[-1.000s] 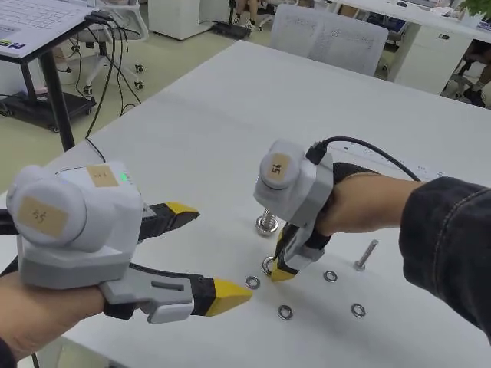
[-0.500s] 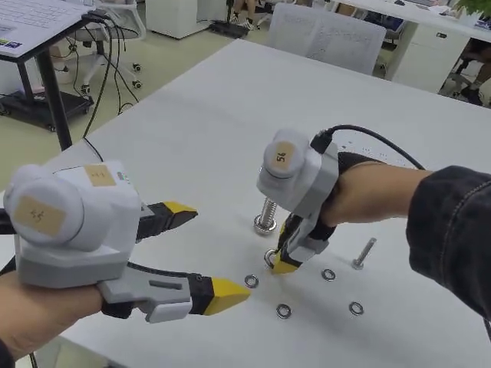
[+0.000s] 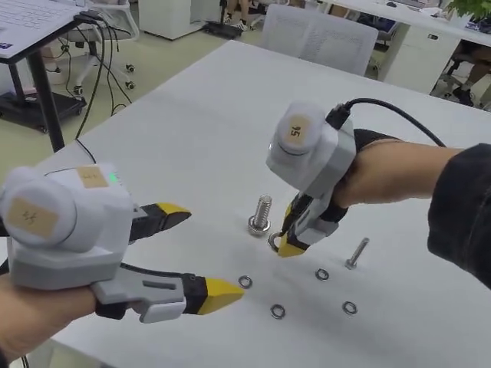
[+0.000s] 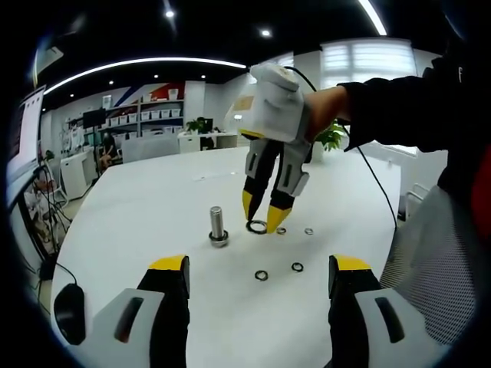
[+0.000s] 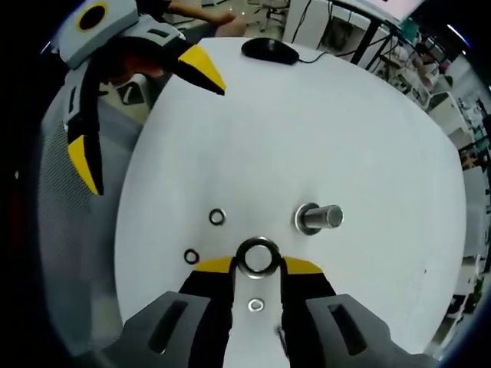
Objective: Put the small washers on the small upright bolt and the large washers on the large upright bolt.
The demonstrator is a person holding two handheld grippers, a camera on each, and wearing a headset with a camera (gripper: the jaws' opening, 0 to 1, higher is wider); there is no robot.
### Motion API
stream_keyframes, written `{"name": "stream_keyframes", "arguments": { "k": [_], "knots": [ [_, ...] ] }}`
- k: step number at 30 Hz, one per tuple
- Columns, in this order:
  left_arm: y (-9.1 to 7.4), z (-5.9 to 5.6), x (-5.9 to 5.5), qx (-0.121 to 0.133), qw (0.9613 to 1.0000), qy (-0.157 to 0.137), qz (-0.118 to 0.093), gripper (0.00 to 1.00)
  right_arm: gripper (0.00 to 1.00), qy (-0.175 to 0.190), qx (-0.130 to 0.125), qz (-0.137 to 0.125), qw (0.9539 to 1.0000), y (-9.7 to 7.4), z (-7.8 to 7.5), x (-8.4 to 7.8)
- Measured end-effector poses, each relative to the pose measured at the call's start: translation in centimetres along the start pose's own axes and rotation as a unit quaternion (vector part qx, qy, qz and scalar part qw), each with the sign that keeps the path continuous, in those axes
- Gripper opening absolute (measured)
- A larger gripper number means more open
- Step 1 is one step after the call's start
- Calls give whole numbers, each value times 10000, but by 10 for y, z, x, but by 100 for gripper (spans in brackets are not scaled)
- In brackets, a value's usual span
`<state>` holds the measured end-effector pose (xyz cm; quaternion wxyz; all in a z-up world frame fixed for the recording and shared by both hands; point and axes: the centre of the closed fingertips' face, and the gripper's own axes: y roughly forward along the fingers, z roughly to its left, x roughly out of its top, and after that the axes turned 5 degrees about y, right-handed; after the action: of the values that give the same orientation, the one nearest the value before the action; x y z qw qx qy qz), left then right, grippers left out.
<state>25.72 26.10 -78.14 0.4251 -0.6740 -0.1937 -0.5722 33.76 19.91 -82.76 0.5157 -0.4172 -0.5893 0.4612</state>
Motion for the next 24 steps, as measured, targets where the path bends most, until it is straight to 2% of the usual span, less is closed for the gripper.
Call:
{"name": "stream_keyframes", "arguments": {
  "k": [13,19,24],
  "knots": [
    [1,7,-5,63,10000,-74,3,73,23,-40,-228,-217,9995,-33,-14,10],
    [-1,15,-4,149,9998,-103,-28,73,23,-100,-341,-308,9989,-48,-22,21],
    [-2,18,-3,199,9997,-117,-51,73,23,-183,-414,-328,9984,-54,-29,29]
  ]
}}
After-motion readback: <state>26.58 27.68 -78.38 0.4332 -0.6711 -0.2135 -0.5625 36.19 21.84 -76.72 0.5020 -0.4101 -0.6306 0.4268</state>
